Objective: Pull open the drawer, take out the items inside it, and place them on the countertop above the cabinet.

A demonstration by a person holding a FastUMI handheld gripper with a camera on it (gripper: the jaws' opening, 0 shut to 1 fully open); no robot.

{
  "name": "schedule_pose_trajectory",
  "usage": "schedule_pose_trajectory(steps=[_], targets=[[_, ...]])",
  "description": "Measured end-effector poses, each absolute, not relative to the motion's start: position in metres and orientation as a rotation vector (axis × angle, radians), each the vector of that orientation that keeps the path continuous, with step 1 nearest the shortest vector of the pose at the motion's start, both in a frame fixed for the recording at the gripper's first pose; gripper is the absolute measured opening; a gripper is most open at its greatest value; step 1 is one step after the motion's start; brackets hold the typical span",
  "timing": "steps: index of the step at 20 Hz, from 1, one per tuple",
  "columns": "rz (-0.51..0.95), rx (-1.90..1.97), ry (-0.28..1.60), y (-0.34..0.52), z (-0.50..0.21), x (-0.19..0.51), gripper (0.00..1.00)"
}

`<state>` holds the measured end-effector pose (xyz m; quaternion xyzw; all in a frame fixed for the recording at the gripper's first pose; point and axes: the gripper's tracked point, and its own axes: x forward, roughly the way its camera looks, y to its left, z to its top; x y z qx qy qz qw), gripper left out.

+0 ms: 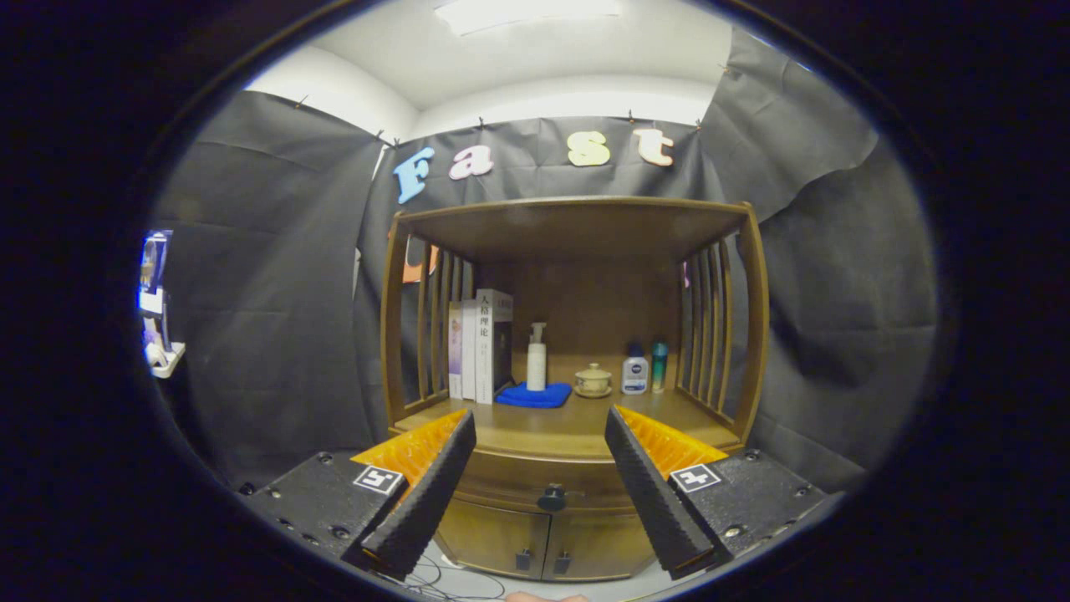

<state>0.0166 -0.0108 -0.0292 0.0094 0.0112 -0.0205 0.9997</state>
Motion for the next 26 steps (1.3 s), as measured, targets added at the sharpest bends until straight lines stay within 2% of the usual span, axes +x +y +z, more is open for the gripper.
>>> schedule_pose_trajectory(steps=[8, 10, 18, 23, 26], targets=[[-0.029, -0.003, 0.151, -0.011, -0.117, 0.073, 1.0], [-0.043, -0.004, 0.183, -0.016, -0.139, 0.089, 0.97], [-0.119, 0.055, 0.304, -0.04, -0.222, 0.143, 0.72], [-0.126, 0.128, 0.341, -0.038, -0.239, 0.157, 0.59], [-0.183, 0.162, 0.339, -0.042, -0.242, 0.158, 0.52]])
